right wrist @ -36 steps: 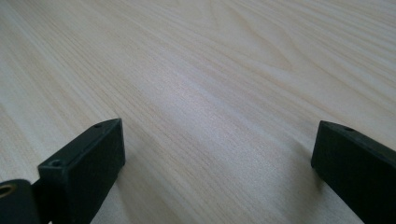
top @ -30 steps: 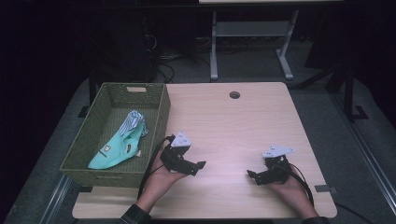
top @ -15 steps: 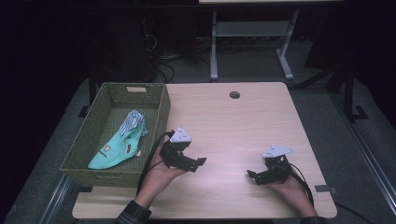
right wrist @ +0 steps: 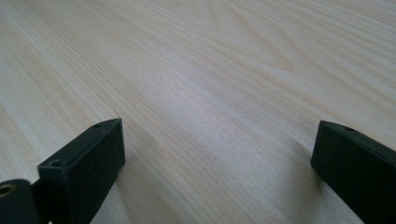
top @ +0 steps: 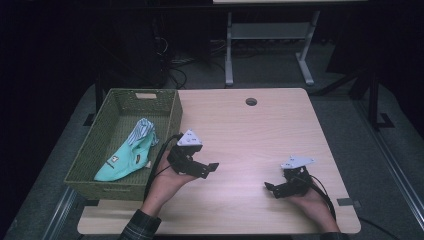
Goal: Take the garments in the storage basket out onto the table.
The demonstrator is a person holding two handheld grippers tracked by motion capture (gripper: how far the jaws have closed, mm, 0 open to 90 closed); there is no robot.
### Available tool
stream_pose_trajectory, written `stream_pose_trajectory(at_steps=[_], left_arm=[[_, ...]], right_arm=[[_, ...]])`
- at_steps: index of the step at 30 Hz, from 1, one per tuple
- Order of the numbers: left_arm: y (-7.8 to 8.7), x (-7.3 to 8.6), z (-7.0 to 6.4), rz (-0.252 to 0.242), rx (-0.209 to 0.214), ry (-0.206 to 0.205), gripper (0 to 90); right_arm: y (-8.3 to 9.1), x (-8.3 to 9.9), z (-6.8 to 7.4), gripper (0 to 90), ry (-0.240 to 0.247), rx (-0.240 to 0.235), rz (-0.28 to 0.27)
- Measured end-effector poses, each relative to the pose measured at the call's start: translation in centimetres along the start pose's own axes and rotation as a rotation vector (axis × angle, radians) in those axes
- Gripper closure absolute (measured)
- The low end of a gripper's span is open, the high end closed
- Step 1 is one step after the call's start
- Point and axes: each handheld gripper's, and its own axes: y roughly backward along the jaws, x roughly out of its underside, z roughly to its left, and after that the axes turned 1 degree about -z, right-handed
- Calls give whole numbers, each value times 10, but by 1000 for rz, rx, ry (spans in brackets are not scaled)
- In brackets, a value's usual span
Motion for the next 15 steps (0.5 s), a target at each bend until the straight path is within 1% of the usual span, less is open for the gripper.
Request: stream_pose_trajectory(at_steps=[7,10,12,14,15], left_arm=[[5,-2,3,6,6,-17,135],[6,-3,4,-1,11,-11,135],[9,-5,6,1,9,-21,135],[11,-6,8,-2,8,-21,135],[12,-6,8,-4,8,-13,135]], right_arm=[[0,0,0,23,0,0,-1],[0,0,0,23,0,0,0],[0,0,0,23,0,0,-1],[0,0,0,23,2,2,-2],[0,0,0,23,2,2,-2]])
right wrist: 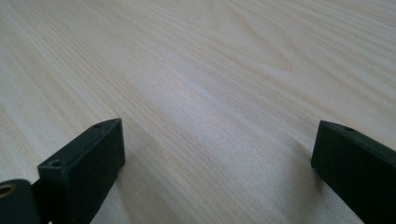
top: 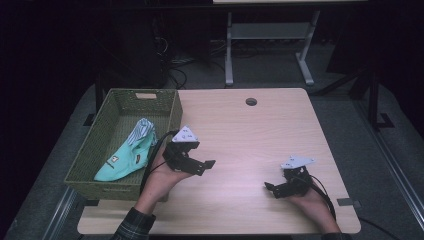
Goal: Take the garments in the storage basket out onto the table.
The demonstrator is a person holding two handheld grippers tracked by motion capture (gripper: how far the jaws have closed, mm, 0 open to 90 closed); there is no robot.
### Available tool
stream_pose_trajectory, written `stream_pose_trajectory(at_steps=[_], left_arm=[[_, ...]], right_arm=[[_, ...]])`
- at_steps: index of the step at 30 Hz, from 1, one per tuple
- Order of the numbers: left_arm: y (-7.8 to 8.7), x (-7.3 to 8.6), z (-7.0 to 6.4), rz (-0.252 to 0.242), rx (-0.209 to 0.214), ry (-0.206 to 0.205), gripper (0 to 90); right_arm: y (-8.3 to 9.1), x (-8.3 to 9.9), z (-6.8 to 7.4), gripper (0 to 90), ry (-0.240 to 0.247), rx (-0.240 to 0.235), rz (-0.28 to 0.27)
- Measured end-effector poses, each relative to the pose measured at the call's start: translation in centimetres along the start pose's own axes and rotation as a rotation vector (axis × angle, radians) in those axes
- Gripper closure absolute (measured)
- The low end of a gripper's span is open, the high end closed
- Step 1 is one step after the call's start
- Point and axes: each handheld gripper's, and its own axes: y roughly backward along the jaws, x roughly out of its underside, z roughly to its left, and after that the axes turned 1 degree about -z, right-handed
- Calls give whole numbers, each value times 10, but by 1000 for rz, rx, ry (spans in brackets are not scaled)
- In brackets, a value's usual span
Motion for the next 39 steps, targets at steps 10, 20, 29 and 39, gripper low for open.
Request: stream_pose_trajectory(at_steps=[10,20,29,39], left_arm=[[9,0,7,-2,-1,10,136],[15,1,12,2,6,4,139],[24,3,20,0,8,1,163],[32,9,29,11,10,13,211]], right_arm=[[0,0,0,23,1,-1,-1],[0,0,0,24,1,-1,-1],[0,0,0,23,1,-1,-1],[0,0,0,23,3,-2,-1]])
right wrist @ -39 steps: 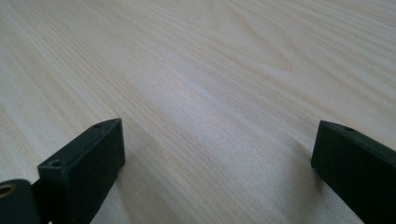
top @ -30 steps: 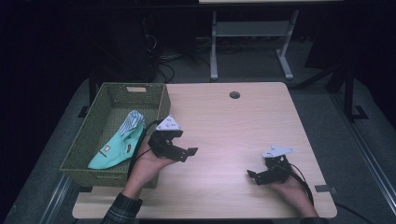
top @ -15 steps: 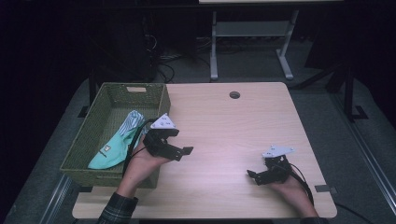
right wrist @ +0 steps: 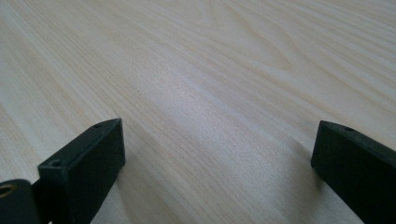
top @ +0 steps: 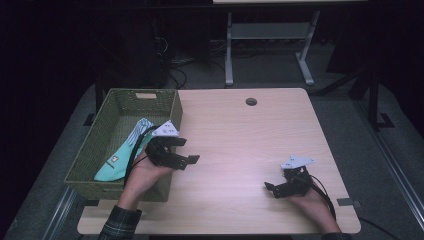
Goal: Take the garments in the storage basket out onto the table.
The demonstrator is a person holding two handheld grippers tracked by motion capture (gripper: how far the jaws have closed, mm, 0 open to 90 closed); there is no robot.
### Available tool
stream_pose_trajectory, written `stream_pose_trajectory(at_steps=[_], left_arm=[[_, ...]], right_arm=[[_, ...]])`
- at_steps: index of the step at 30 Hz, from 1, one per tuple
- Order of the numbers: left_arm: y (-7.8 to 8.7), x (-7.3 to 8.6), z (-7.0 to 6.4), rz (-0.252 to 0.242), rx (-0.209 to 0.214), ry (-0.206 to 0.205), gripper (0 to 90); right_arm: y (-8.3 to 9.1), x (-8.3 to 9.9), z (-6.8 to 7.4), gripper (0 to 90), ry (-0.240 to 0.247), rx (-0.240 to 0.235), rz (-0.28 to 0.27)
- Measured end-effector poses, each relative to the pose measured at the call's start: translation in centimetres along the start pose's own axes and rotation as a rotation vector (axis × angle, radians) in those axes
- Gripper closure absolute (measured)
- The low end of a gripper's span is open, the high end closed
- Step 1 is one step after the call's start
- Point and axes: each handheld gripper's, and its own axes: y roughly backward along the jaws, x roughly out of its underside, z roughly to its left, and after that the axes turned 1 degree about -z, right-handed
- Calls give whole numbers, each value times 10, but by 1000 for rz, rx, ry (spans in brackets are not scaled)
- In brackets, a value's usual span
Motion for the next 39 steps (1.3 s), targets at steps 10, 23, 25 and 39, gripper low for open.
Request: stream_pose_trajectory(at_steps=[10,23,25,39], left_arm=[[8,4,8,-1,-3,11,284],[21,12,21,-6,-11,43,308],[23,13,22,-10,-15,56,304],[40,20,36,-23,-54,71,289]], right_arm=[[0,0,0,24,0,0,0],[0,0,0,24,0,0,0],[0,0,0,24,0,0,0],[0,0,0,24,0,0,0]])
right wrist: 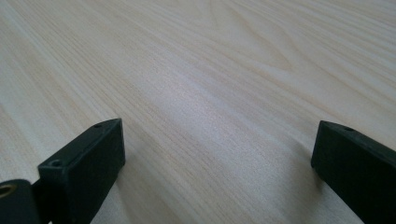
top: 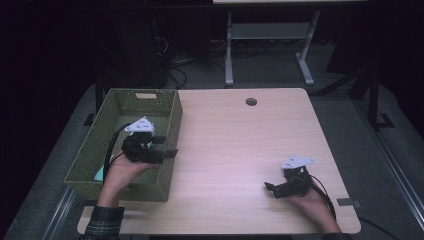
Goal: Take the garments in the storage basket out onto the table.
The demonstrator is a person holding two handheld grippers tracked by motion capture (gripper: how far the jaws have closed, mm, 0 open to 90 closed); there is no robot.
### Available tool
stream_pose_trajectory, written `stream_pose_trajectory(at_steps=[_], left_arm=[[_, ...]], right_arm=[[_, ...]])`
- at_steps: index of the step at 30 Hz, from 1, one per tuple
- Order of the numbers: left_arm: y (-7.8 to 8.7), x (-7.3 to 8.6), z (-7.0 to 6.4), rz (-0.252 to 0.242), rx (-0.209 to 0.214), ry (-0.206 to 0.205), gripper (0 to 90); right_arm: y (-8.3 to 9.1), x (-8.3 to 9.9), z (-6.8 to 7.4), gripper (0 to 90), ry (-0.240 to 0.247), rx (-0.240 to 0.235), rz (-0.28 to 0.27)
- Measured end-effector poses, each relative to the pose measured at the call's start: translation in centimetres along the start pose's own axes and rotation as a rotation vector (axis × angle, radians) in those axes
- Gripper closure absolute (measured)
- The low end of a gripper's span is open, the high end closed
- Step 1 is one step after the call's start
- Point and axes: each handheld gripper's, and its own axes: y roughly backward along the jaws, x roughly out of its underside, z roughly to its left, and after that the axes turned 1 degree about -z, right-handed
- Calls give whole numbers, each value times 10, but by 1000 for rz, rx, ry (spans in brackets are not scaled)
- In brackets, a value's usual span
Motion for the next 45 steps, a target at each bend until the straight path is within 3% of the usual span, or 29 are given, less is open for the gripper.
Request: stream_pose_trajectory(at_steps=[29,33,45], left_arm=[[19,18,36,23,-109,17,289],[23,22,43,13,-132,41,289],[34,31,58,15,-178,57,288]], right_arm=[[0,0,0,24,-1,0,1],[0,0,0,24,0,0,1],[0,0,0,24,0,0,1]])
